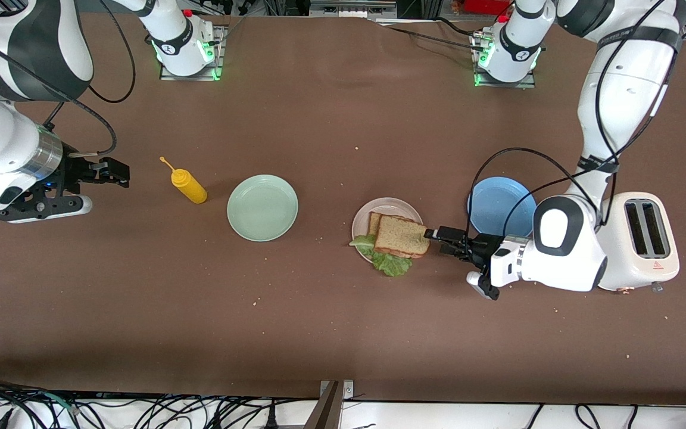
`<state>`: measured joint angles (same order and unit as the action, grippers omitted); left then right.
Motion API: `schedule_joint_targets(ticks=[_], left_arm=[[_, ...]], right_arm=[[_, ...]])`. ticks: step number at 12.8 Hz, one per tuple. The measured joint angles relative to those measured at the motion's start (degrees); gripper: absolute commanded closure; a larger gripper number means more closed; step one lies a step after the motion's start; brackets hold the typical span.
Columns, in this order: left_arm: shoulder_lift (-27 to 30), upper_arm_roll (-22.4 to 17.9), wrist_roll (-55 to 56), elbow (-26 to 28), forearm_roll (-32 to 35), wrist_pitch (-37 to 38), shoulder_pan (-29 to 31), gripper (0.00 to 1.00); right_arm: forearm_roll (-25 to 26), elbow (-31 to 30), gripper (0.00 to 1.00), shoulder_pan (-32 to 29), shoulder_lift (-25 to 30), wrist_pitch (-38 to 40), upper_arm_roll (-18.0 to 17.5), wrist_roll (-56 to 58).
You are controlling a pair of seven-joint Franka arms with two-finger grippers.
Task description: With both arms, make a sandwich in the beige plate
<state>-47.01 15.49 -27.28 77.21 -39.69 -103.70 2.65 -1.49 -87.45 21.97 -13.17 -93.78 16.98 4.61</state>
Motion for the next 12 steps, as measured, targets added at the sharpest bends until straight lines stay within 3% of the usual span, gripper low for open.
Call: schedule_joint_targets(ticks=[9,12], left_arm=[[13.6,0.0,15.0,-0.6,21.7,11.8,0.0,0.00],[17.4,0.3,18.7,-4.3,32.3,18.3,-0.2,0.00]], right_arm=[[0.0,0.0,0.00,0.0,0.0,0.0,0.0,0.0],[0.0,-0.1,0.00,0.0,-0.1,-0.3,0.0,0.0]])
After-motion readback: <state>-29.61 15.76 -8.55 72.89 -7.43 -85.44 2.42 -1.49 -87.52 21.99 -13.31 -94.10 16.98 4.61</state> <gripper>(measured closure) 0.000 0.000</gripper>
